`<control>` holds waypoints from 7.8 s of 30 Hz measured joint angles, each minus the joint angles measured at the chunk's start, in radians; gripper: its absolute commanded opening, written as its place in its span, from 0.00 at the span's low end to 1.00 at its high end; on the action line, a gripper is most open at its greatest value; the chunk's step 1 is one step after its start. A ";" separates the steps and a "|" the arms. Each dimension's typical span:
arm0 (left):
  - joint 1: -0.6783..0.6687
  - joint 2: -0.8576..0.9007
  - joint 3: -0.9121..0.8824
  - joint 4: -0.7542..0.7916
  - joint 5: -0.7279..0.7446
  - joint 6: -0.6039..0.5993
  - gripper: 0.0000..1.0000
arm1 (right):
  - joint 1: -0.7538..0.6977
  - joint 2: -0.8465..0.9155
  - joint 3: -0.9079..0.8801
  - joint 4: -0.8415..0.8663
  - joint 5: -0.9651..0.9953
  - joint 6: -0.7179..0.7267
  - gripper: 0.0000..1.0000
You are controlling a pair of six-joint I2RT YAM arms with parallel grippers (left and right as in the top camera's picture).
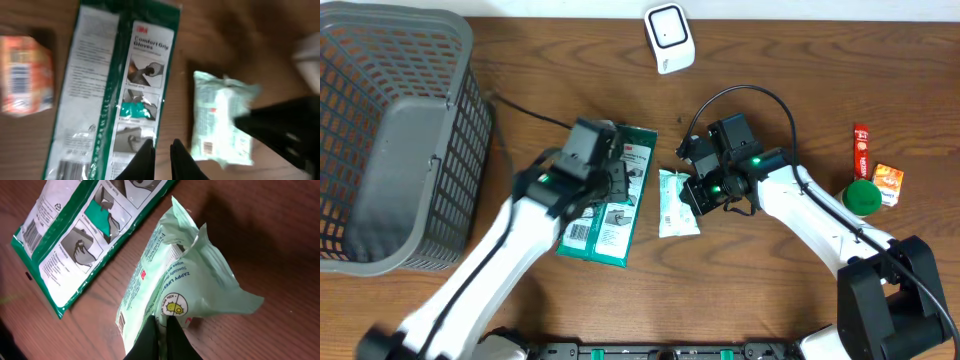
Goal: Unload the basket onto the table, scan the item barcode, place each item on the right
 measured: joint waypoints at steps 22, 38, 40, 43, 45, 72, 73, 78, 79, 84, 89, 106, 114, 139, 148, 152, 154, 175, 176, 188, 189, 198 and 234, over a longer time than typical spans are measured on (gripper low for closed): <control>0.367 -0.182 0.156 -0.374 -0.075 0.060 0.85 | -0.034 -0.153 0.185 -0.447 0.203 -0.075 0.01; 0.367 -0.183 0.156 -0.375 -0.075 0.060 0.85 | -0.032 -0.093 0.986 -0.840 0.301 -0.052 0.01; 0.367 -0.183 0.156 -0.374 -0.076 0.060 0.86 | -0.032 -0.056 1.137 -0.898 0.318 -0.048 0.01; 0.367 -0.183 0.156 -0.374 -0.076 0.060 0.86 | -0.032 0.011 1.343 -0.990 0.332 -0.050 0.01; 0.367 -0.183 0.156 -0.374 -0.075 0.060 0.86 | -0.032 0.058 1.442 -1.027 0.337 -0.061 0.01; 0.367 -0.183 0.156 -0.375 -0.075 0.060 0.86 | 0.152 0.635 1.487 -0.583 1.015 -0.522 0.01; 0.367 -0.183 0.156 -0.374 -0.075 0.060 0.86 | 0.152 0.660 1.487 -0.531 1.037 -0.554 0.01; 0.367 -0.183 0.156 -0.375 -0.075 0.060 0.86 | 0.152 0.752 1.485 -0.281 1.130 -0.743 0.01; 0.367 -0.183 0.156 -0.374 -0.075 0.060 0.86 | 0.152 0.769 1.485 -0.222 1.144 -0.795 0.01; 0.367 -0.183 0.156 -0.374 -0.075 0.060 0.86 | 0.152 0.820 1.484 0.011 1.174 -0.965 0.01; 0.367 -0.183 0.156 -0.374 -0.075 0.060 0.86 | 0.149 0.841 1.484 0.128 1.174 -1.050 0.01; 0.367 -0.183 0.156 -0.374 -0.075 0.060 0.86 | 0.063 0.853 1.489 -0.567 0.787 -0.550 0.40; 0.367 -0.183 0.156 -0.374 -0.075 0.060 0.86 | -0.195 0.849 1.441 -0.605 0.256 -0.299 0.70; 0.367 -0.183 0.156 -0.374 -0.075 0.060 0.86 | -0.228 0.815 0.972 0.021 0.027 -0.190 0.01; 0.367 -0.183 0.156 -0.374 -0.075 0.060 0.86 | -0.218 0.671 0.931 -0.073 0.007 -0.214 0.01; 0.367 -0.183 0.156 -0.374 -0.075 0.060 0.86 | -0.155 0.526 0.929 -0.002 0.103 -0.296 0.01; 0.367 -0.183 0.156 -0.374 -0.075 0.060 0.86 | -0.107 0.474 0.935 0.079 0.177 -0.325 0.01; 0.367 -0.183 0.156 -0.375 -0.075 0.060 0.86 | 0.076 0.824 0.921 0.926 1.144 -0.544 0.01; 0.367 -0.183 0.156 -0.375 -0.075 0.060 0.86 | 0.076 0.814 0.921 0.921 1.153 -0.544 0.01; 0.367 -0.183 0.156 -0.374 -0.075 0.060 0.86 | 0.016 0.349 0.930 -0.086 0.963 -0.298 0.01; 0.367 -0.183 0.156 -0.375 -0.076 0.060 0.86 | -0.018 0.304 0.934 -0.203 0.893 -0.266 0.01; 0.367 -0.183 0.156 -0.375 -0.075 0.060 0.86 | -0.403 0.303 0.893 -0.622 0.556 -0.172 0.01; 0.367 -0.183 0.156 -0.328 -0.075 0.060 0.86 | -0.551 0.382 0.574 -0.570 -0.238 -0.027 0.99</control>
